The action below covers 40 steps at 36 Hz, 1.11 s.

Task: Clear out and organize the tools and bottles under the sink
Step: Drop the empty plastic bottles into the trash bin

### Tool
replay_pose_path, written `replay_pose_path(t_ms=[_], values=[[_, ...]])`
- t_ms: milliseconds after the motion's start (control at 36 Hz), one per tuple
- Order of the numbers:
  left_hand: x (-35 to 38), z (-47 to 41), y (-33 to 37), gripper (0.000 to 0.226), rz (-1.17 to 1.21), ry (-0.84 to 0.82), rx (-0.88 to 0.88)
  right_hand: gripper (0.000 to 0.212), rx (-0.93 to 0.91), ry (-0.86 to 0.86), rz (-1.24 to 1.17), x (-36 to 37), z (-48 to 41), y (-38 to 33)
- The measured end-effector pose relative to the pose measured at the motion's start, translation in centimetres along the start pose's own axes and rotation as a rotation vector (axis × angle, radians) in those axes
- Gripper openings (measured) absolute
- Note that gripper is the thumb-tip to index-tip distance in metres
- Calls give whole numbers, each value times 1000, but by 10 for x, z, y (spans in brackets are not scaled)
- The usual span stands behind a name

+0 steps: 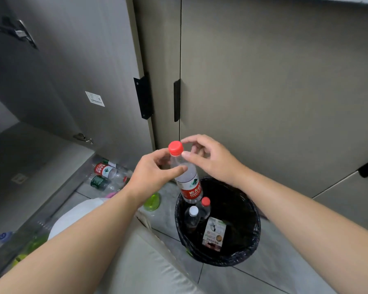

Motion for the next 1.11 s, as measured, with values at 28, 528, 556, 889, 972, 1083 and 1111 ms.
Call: replay_pose_path(t_ms=[28, 528, 556, 889, 972, 1083, 1111], values=[[3, 1, 2, 35, -9, -15, 15, 34, -31, -18, 63, 4, -1, -13], [5, 16, -20, 23, -506, -13, -54, 15, 245, -224, 411, 36, 44, 37], [4, 16, -22, 20, -515, -12, -57, 15, 266, -258, 430, 45, 48, 46], [-2, 19, -37, 15, -517, -28, -77, 24, 567, -436, 415, 148, 92, 160], [-4, 20, -41, 14, -534, -32, -96, 35, 621, -466, 398, 162, 100, 177], [-5, 20, -43, 14, -542, -37, -110, 30, 592, -498, 425, 167, 100, 177], [-6, 20, -43, 14, -544, -38, -113, 30, 586, -506, 435, 167, 99, 176]])
Point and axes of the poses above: each hand's wrist, its own z-axis away from the middle knuckle, its own x-axis out of the palm, y = z × x, the point moved 10 cm from there along -z, towards the middle knuckle, and after that the axes turned 14 degrees about -y, right-handed, at the moved point
